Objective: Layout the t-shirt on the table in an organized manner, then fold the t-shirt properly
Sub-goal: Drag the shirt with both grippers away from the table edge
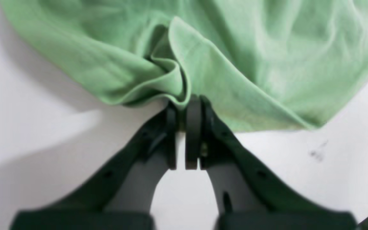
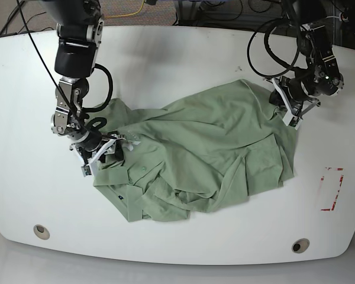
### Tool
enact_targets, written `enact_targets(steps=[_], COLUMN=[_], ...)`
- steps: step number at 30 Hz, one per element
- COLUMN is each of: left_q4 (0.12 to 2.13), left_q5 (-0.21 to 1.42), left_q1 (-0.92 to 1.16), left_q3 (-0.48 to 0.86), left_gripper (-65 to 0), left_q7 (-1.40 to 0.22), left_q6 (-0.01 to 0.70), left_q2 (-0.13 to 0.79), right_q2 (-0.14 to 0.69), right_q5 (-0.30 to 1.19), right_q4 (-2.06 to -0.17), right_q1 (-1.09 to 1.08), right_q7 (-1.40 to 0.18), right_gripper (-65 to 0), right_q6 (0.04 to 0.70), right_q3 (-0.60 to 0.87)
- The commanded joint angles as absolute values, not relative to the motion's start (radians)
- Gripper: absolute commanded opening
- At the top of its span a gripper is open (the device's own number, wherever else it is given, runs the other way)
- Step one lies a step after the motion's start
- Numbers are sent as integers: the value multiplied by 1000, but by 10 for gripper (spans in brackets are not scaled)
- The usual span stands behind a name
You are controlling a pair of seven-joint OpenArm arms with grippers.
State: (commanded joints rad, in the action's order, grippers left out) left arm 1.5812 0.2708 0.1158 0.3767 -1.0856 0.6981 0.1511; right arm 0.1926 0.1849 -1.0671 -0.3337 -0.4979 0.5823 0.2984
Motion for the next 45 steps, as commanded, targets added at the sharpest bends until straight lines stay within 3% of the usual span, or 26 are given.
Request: enact_targets(steps=[2, 6, 18, 26, 38, 41, 45], left_q4=[1572, 1544, 1527, 1527, 1531, 1532, 1549], left_q5=[272, 274, 274, 274, 275, 277, 278], left_q1=[117, 119, 134, 140, 160, 162, 165], left_q3=[377, 377, 378, 380, 426, 426, 432], left_gripper=[-632, -632, -631, -631, -629, -629, -629], left_q7=[-1086, -1086, -1066, -1064, -1064, -1064, -1064], left_q6=[698, 698, 698, 698, 698, 698, 698], left_q2=[170, 197, 240, 246, 248, 248, 248], right_q2=[193, 199, 194, 199, 137, 136, 136], right_q5=[185, 185, 189, 355, 374, 375, 381], right_q4=[-1067, -1067, -1067, -1072, -1290, -1291, -1293], right_q1=[-334, -334, -229, -108, -2, -4, 1], right_q7=[-498, -499, -539, -568, -662, -673, -674], right_gripper=[-168, -124, -124, -125, -125, -132, -247], right_q6=[582, 587, 591, 593, 593, 593, 593], right_q3=[321, 343, 444, 449, 447, 447, 447])
